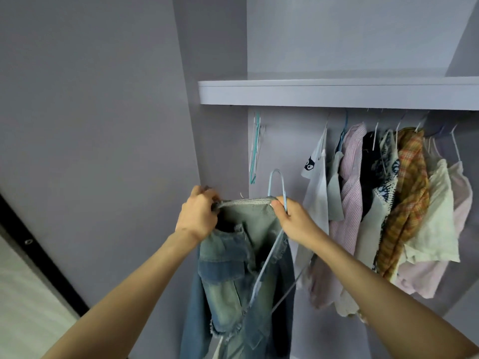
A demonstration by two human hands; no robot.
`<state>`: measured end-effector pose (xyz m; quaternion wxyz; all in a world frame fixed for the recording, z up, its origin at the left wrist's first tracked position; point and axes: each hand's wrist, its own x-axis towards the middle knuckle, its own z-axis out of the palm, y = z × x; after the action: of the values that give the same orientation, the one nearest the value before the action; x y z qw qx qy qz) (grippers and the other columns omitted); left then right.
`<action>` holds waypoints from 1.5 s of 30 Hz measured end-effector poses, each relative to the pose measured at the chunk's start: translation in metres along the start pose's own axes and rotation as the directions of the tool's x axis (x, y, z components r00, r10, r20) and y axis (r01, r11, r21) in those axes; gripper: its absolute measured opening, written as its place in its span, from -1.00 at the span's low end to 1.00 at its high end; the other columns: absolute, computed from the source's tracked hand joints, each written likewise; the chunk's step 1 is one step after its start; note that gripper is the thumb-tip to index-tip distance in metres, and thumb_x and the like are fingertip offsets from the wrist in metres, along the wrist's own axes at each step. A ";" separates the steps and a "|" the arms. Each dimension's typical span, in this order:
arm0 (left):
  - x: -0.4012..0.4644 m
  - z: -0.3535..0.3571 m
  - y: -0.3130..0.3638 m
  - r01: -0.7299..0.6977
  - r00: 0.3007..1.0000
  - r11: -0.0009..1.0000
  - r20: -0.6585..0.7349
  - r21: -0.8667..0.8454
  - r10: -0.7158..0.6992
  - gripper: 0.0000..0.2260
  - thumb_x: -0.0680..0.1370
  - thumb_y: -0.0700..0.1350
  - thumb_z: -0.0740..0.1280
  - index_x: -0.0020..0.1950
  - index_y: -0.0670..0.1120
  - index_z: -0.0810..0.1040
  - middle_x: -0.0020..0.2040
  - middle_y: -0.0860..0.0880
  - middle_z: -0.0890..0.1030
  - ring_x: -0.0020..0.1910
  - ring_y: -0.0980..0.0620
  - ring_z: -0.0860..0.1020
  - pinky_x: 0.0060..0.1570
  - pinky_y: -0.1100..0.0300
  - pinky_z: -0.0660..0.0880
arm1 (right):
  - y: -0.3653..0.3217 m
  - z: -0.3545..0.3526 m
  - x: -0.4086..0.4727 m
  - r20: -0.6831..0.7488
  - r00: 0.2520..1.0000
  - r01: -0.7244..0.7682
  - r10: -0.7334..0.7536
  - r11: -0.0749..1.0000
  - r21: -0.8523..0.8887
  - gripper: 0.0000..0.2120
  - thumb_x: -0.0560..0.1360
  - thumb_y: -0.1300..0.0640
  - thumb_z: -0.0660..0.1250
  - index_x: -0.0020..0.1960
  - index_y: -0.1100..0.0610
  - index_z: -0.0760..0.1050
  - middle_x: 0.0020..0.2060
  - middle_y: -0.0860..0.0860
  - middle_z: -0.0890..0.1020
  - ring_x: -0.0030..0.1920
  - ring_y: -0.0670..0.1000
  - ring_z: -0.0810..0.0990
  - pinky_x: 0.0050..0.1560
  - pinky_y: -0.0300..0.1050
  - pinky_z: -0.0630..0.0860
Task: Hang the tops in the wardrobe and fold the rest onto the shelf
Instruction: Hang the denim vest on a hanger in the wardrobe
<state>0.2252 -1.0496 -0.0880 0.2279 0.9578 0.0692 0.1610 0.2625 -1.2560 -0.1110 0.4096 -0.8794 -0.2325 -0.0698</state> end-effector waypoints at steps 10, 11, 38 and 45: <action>-0.006 0.010 -0.018 -0.029 0.991 0.996 0.130 0.082 0.018 -0.80 0.51 -0.31 0.15 0.09 -0.13 0.44 -0.01 -0.24 0.58 -0.07 -0.29 0.51 -0.11 -0.04 0.49 | 0.024 -0.025 0.008 -0.335 0.938 -0.260 0.089 0.820 -0.510 -0.70 0.64 0.05 0.01 0.11 0.23 0.42 -0.09 0.18 0.63 -0.07 0.27 0.61 -0.20 -0.03 0.33; -0.008 0.009 -0.013 -0.089 0.983 0.986 0.169 0.140 0.065 -0.82 0.54 -0.27 0.15 0.10 -0.11 0.43 -0.01 -0.24 0.57 -0.07 -0.29 0.51 -0.14 -0.03 0.48 | 0.025 -0.024 0.008 -0.390 0.916 -0.301 0.098 0.809 -0.504 -0.70 0.64 0.06 0.02 0.12 0.25 0.41 -0.05 0.20 0.62 -0.05 0.28 0.61 -0.19 -0.01 0.35; -0.006 0.040 0.042 -0.367 0.915 0.930 0.185 0.010 0.359 -0.57 0.57 0.15 0.22 0.37 -0.01 0.34 0.23 -0.05 0.45 0.22 -0.11 0.45 0.09 0.03 0.40 | -0.006 -0.009 0.020 -0.486 0.871 -0.115 0.073 0.992 -0.056 -0.76 0.59 0.20 0.13 -0.25 0.18 0.31 -0.36 0.15 0.46 -0.27 0.21 0.46 -0.26 -0.02 0.27; 0.010 0.036 0.017 -0.429 0.903 0.894 0.030 0.131 0.429 -0.69 0.63 0.11 0.06 0.17 -0.06 0.44 0.01 -0.13 0.64 0.02 -0.25 0.55 -0.15 0.03 0.40 | 0.000 -0.051 0.019 0.303 0.937 -0.294 0.177 0.867 0.403 -0.83 0.58 0.12 0.23 -0.04 0.21 0.51 -0.34 0.01 0.39 -0.39 -0.07 0.38 -0.36 -0.24 0.35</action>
<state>0.2474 -1.0779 -0.1075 0.1217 0.9627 -0.1328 0.2020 0.2825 -1.2874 -0.0720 0.5702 -0.7867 -0.1832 0.1496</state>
